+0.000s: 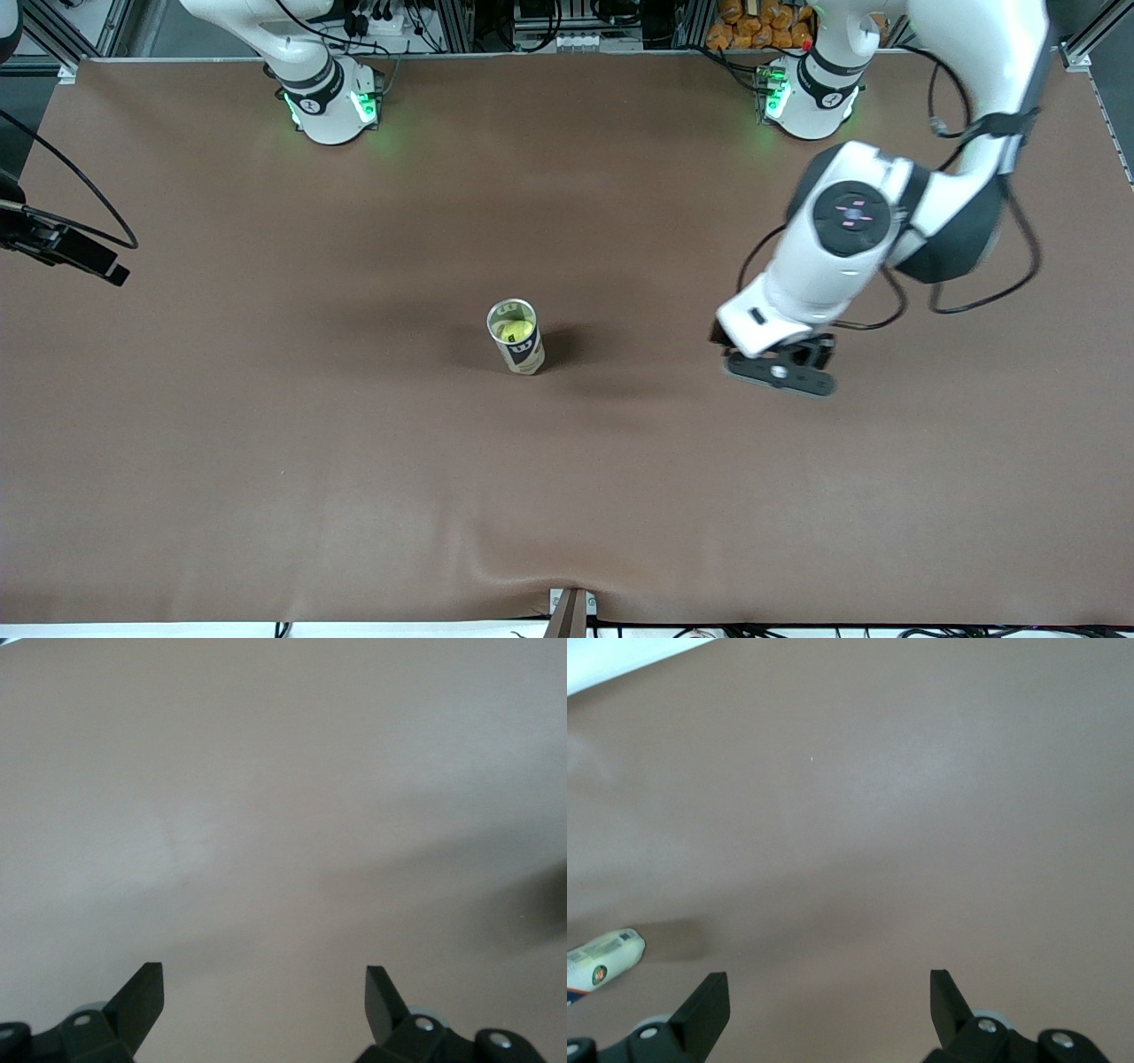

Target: Insert tennis ball vertically with right arm

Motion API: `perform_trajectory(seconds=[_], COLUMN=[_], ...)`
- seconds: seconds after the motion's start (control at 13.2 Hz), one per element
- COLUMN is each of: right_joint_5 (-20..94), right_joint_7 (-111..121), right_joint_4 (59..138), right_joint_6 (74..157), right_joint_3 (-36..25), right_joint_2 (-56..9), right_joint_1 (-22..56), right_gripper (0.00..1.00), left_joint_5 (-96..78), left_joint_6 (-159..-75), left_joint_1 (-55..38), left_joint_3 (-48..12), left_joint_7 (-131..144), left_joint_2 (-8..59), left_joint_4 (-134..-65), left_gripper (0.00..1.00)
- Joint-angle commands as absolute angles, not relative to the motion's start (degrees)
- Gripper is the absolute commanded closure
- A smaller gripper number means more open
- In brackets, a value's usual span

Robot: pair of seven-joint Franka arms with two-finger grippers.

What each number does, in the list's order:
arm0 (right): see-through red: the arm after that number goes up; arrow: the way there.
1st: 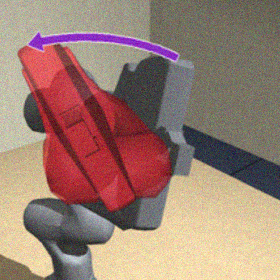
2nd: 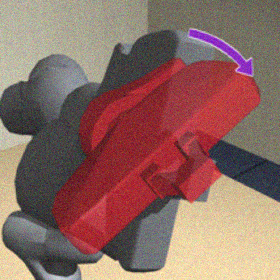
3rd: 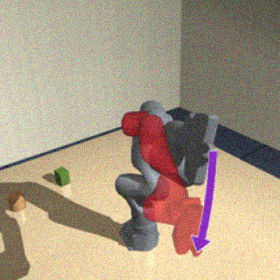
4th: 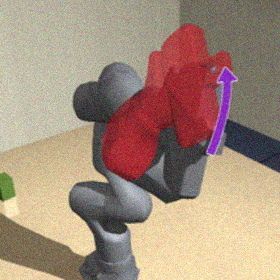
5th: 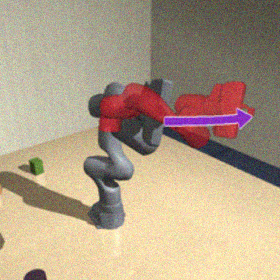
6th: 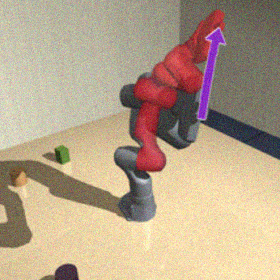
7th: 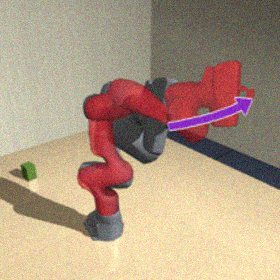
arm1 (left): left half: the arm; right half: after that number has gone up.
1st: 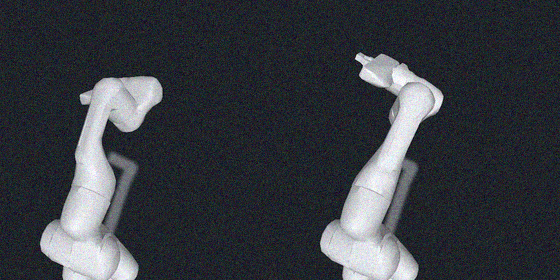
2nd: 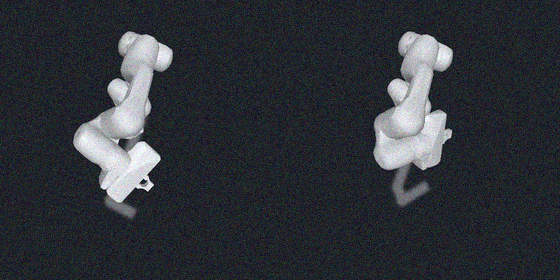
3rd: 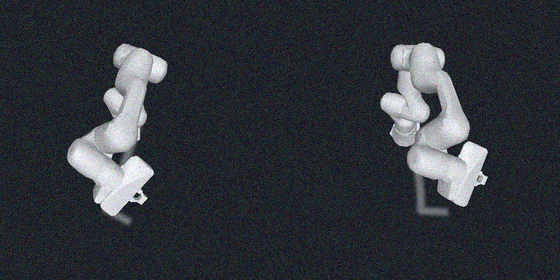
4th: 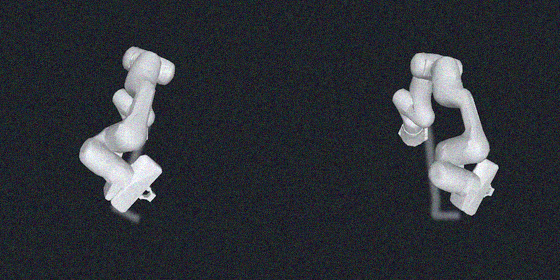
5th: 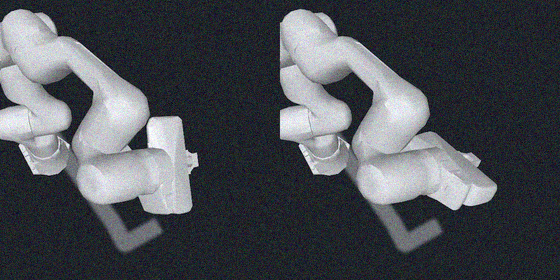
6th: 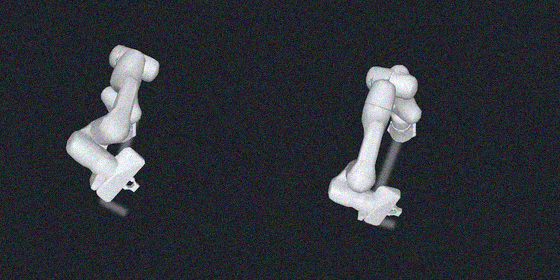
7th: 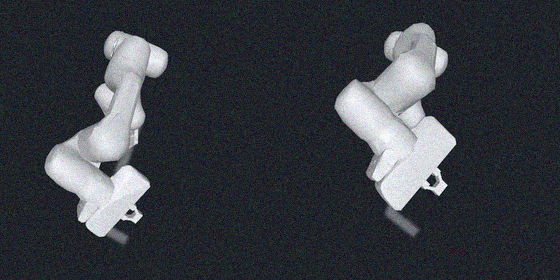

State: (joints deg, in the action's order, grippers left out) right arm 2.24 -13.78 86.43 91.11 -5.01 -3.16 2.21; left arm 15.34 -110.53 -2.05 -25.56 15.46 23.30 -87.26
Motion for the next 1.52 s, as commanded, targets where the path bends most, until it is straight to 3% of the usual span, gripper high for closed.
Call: perform_trajectory(seconds=[0.0,0.53,1.06,1.44], right_joint_5=[1.8,1.9,-1.0,-0.9], right_joint_7=[-10.1,-0.9,-1.1,-1.2], right_joint_4=[86.7,86.1,86.2,86.4], right_joint_6=[89.2,87.3,87.0,87.3], right_joint_3=[-4.4,-4.7,-4.5,-4.7], right_joint_2=[-2.5,-2.2,-2.1,-2.1], right_joint_1=[4.1,3.0,3.2,3.0], right_gripper=[0.00,0.00,0.00,0.00], left_joint_5=[11.4,7.7,4.5,1.4], left_joint_6=[-102.3,-91.9,-89.0,-86.7], left_joint_1=[0.2,10.3,14.2,6.6], left_joint_3=[-26.0,-26.5,-25.7,-13.7], left_joint_7=[15.6,15.2,15.5,15.5], left_joint_2=[20.0,12.6,5.8,3.0], left_joint_4=[-83.6,-82.2,-82.4,-83.0], left_gripper=[0.00,0.00,0.00,0.00])
